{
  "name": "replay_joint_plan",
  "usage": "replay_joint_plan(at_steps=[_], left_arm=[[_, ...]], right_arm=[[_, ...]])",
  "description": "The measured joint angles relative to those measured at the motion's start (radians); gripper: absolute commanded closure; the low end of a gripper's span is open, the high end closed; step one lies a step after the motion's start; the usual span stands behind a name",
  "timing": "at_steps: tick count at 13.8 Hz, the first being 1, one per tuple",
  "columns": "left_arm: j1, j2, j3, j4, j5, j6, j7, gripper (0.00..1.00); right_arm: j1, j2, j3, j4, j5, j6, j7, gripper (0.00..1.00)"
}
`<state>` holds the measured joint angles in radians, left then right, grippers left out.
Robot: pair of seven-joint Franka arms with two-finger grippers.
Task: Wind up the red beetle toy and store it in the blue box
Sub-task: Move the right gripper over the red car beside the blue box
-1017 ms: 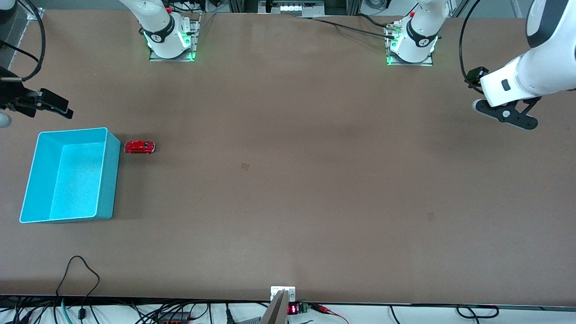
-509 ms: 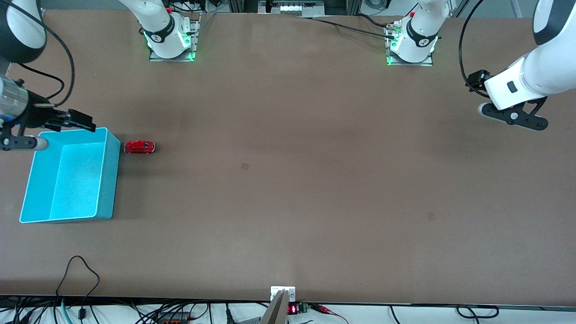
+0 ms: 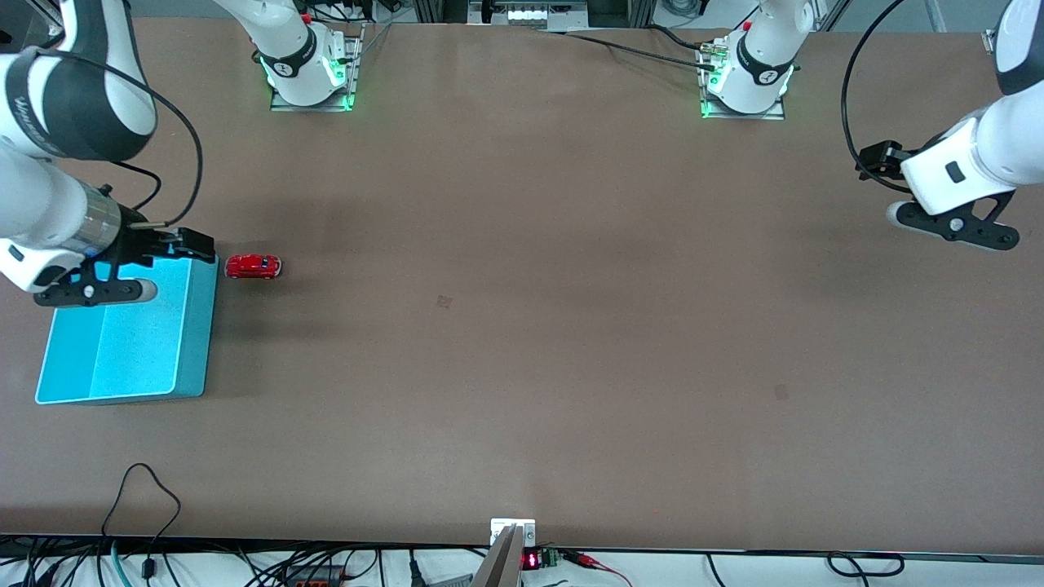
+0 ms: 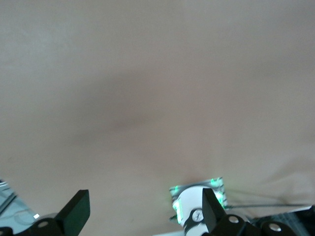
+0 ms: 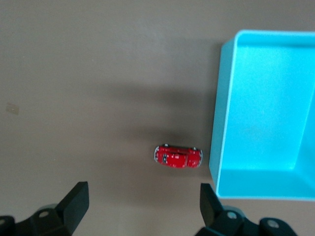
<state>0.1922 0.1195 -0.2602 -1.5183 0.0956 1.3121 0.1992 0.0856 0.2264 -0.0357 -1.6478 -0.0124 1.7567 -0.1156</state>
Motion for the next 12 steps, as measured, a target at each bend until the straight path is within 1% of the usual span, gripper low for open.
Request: replay_joint_plan(at_steps=[1,2,4,6,7,9,12], left_arm=[[-0.056,-0.006,0.085,-0.004,-0.037,0.043,0.000,0.00],[-0.094,-0.019,0.147,-0.019,-0.060,0.104,0.000,0.00],[-0.148,-0.071,0.230,-0.098,-0.078,0.271,-0.035,0.00],[-0.174,-0.123,0.252,-0.174,-0.081,0.403,-0.129,0.00],[-0.187,-0.139,0.253,-0.198,-0.081,0.442,-0.181,0.00],[-0.206,-0.151,0.253,-0.218,-0.081,0.456,-0.239,0.00],[-0.206,-0.151,0.256,-0.220,-0.081,0.404,-0.251,0.00]], right_arm=[[0.000,0.015,-0.001,-0.006,0.000,0.025,-0.093,0.00],[-0.004,0.027,-0.003,-0.020,0.000,0.048,-0.184,0.00],[-0.025,0.041,-0.010,-0.081,0.000,0.107,-0.331,0.00],[-0.043,0.046,-0.012,-0.145,0.000,0.150,-0.443,0.00],[-0.048,0.047,-0.013,-0.173,0.000,0.167,-0.488,0.00],[-0.050,0.051,-0.013,-0.223,0.000,0.194,-0.623,0.00],[-0.056,0.084,-0.013,-0.279,0.000,0.286,-0.928,0.00]])
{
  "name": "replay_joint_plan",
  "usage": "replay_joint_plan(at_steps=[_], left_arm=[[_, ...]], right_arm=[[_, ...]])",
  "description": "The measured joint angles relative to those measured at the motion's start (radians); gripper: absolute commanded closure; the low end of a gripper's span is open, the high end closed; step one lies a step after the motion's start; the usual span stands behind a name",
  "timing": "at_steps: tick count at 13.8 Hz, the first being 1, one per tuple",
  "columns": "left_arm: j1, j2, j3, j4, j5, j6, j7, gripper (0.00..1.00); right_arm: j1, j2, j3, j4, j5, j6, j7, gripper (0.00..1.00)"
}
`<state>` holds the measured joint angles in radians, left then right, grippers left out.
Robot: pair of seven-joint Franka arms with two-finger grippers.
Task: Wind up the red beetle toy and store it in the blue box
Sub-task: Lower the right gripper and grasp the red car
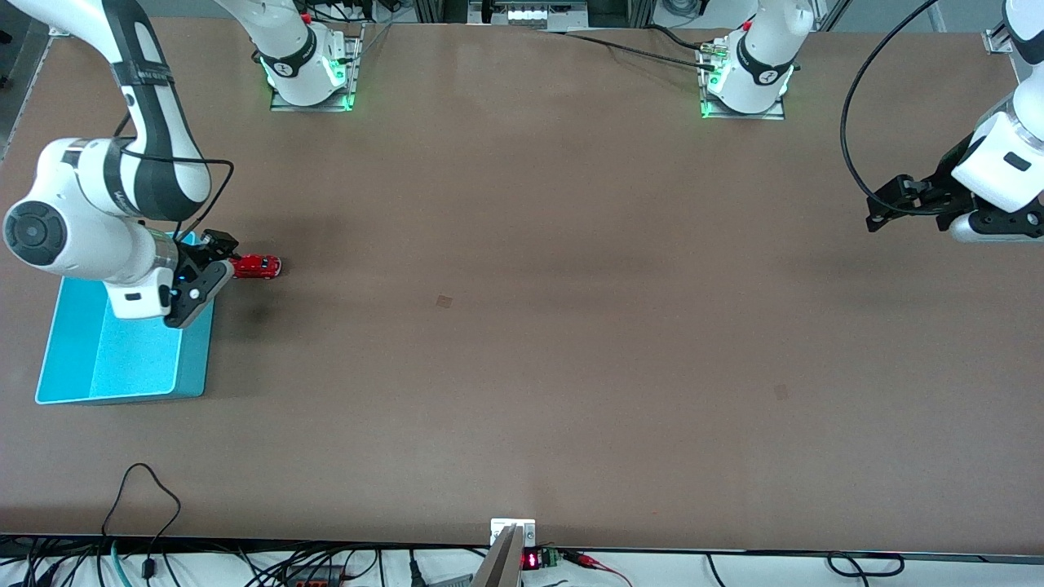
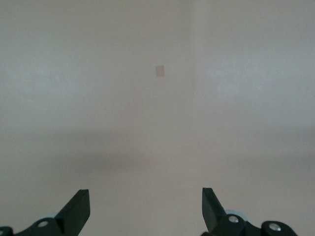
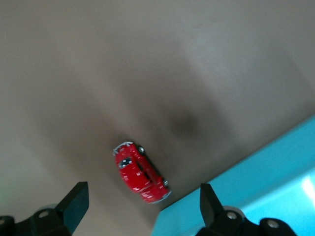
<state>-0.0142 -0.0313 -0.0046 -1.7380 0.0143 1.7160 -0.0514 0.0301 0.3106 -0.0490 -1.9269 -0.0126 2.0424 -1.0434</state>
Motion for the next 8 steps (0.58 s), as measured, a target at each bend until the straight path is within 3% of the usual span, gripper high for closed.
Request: replay_joint_plan(at_steps=[4,8], left_arm=[[0.000,0.002,0.000,0.016,0.000,-0.043,-0.005,0.00],[-0.003,0.002,0.000,0.021,0.000,-0.055,-0.007,0.00]], right_arm=[[-0.004,0.076,0.000,-0.010,0.000,0.060,-0.339,0.00],[-0.007,0.089,0.000,-0.073,0.000,0.066,-0.456,0.00]])
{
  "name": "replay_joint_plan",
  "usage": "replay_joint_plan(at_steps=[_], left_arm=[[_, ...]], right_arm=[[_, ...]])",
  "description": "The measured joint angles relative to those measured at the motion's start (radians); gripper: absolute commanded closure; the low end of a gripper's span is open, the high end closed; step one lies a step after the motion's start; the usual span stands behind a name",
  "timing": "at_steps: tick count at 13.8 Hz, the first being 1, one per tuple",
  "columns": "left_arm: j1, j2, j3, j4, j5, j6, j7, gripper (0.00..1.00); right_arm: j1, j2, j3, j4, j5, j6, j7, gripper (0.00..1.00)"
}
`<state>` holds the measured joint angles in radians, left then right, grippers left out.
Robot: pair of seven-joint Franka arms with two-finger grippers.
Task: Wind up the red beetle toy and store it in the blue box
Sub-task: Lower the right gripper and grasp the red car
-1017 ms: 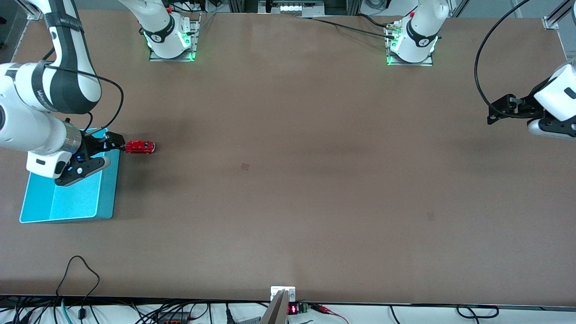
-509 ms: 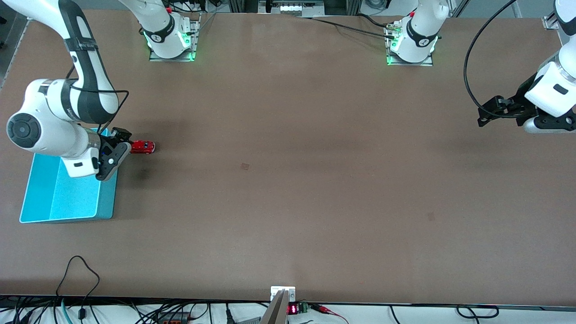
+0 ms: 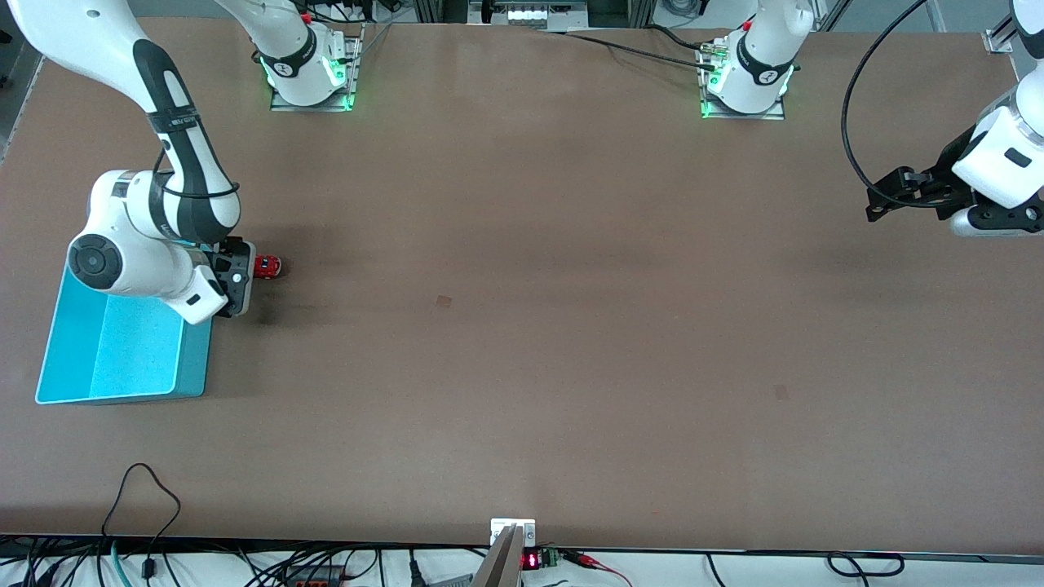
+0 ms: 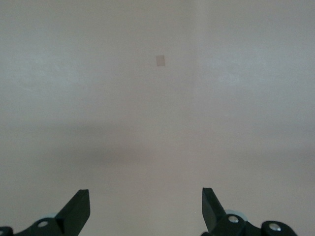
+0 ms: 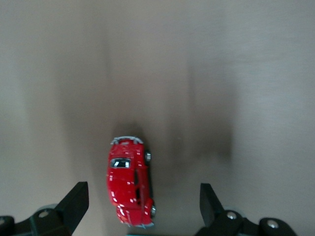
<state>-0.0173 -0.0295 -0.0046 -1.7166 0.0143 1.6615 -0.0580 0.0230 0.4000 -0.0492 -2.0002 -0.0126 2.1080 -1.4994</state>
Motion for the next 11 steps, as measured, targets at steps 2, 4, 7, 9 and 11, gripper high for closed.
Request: replay_joint_plan(at_steps=[2,4,7,9,11], left_arm=[[0.000,0.000,0.001,0.000,0.000,-0.007,-0.001,0.00],[0.000,0.001,0.005,0.000,0.000,-0.014,-0.002,0.00],[0.001,0.001,0.011,0.000,0.000,-0.039,-0.002,0.00],[0.001,0.001,0.013,0.000,0.000,-0.041,-0.002,0.00],[0.001,0.001,0.014,0.000,0.000,-0.043,-0.003,0.00]], right_arm=[[-0.007,-0.004,0.000,-0.031,0.000,0.023,-0.035,0.00],[-0.012,-0.017,0.000,-0.074,0.000,0.074,-0.052,0.00],[-0.018,-0.037,0.000,-0.129,0.000,0.136,-0.075,0.00],[-0.023,-0.053,0.000,-0.171,0.000,0.178,-0.079,0.00],[-0.027,-0.068,0.000,-0.213,0.000,0.208,-0.092,0.00]])
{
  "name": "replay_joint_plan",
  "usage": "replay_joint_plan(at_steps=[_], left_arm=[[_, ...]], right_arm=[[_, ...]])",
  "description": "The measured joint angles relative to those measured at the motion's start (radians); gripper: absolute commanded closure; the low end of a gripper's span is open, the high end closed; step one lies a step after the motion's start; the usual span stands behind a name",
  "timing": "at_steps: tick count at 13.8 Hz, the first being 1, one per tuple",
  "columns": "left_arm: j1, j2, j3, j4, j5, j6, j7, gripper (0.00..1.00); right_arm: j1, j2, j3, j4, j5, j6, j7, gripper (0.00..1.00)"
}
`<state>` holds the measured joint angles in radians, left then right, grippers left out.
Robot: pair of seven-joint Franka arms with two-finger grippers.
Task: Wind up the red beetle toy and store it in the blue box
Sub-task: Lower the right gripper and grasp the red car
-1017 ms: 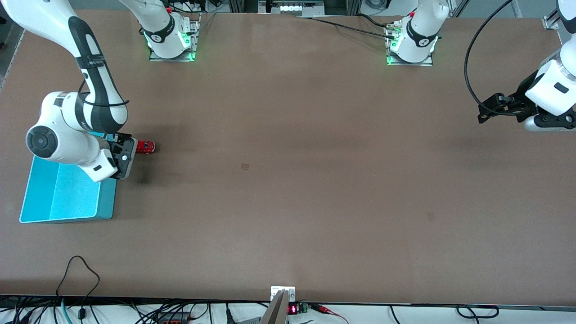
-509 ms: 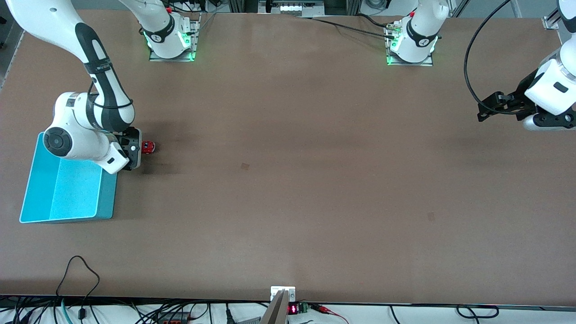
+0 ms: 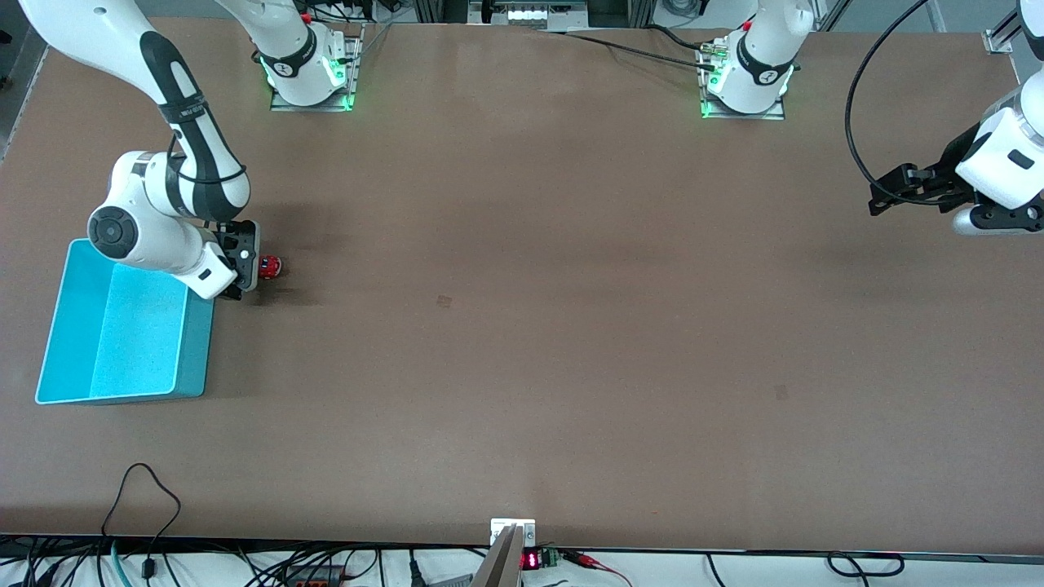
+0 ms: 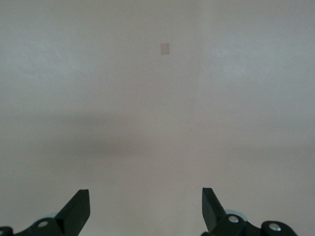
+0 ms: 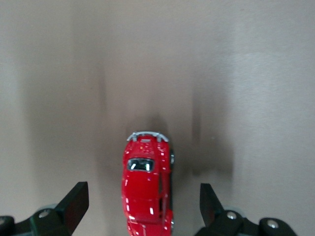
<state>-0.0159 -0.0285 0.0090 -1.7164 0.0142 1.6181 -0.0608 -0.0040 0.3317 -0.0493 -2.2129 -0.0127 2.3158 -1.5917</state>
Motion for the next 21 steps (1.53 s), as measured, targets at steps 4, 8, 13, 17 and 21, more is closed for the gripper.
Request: replay_joint_plan(at_steps=[4,8,13,17,21], left_arm=[[0.000,0.000,0.000,0.000,0.000,-0.008,-0.001,0.00],[0.000,0.000,0.000,0.002,0.000,-0.008,-0.001,0.00],[0.000,0.000,0.000,0.005,0.000,-0.008,-0.002,0.00],[0.000,0.000,0.000,0.006,0.000,-0.008,-0.002,0.00],[0.000,0.000,0.000,0.006,0.000,-0.008,-0.002,0.00]], right_arm=[[-0.014,-0.010,0.000,-0.026,0.000,0.037,-0.077,0.00],[-0.023,0.007,0.000,-0.053,0.000,0.124,-0.085,0.00],[-0.023,0.034,0.001,-0.067,0.000,0.184,-0.087,0.26],[-0.021,0.038,0.004,-0.067,0.000,0.189,-0.090,0.74],[-0.021,0.035,0.006,-0.065,0.000,0.192,-0.096,1.00]])
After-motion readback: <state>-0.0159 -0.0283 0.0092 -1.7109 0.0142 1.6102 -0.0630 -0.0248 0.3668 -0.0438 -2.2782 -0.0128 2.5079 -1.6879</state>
